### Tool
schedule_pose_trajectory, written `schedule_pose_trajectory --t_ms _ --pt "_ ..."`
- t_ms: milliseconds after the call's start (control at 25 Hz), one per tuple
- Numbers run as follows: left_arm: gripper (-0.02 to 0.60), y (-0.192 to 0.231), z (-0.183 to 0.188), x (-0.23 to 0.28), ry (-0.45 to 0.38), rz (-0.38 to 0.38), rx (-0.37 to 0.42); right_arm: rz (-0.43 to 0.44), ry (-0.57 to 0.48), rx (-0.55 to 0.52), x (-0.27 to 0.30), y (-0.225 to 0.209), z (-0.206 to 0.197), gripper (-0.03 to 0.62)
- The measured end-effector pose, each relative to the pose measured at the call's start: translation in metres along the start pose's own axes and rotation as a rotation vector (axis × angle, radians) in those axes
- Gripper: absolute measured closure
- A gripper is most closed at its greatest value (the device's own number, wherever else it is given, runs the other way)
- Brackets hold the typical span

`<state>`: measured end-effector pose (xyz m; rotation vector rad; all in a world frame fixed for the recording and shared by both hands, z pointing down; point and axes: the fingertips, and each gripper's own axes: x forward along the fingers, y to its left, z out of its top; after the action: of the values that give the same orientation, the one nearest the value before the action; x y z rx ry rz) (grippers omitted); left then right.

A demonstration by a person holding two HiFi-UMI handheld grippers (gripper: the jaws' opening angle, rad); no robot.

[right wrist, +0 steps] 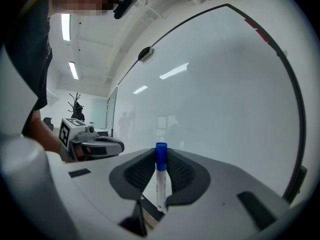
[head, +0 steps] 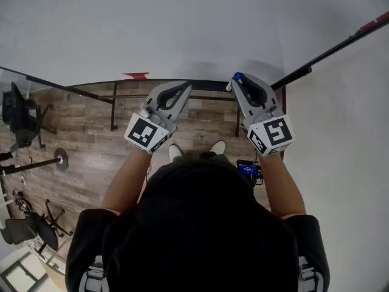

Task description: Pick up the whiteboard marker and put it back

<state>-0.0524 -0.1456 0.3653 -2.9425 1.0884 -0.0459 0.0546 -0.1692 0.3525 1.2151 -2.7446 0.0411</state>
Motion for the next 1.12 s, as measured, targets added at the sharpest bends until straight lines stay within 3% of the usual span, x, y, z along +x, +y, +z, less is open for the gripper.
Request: schedule_pose_trajectory --t_ms 480,1120 --pt "0.578 0.005 0.012 -0.052 -0.005 0.056 0.047 0.228 -0.009 -0.004 0.014 0.083 0.006 0.529" --pt "0.578 -0.011 0.000 -0.071 -0.015 0.024 -0.019 0.274 -0.013 0.006 0.013 0.128 -0.005 0.528"
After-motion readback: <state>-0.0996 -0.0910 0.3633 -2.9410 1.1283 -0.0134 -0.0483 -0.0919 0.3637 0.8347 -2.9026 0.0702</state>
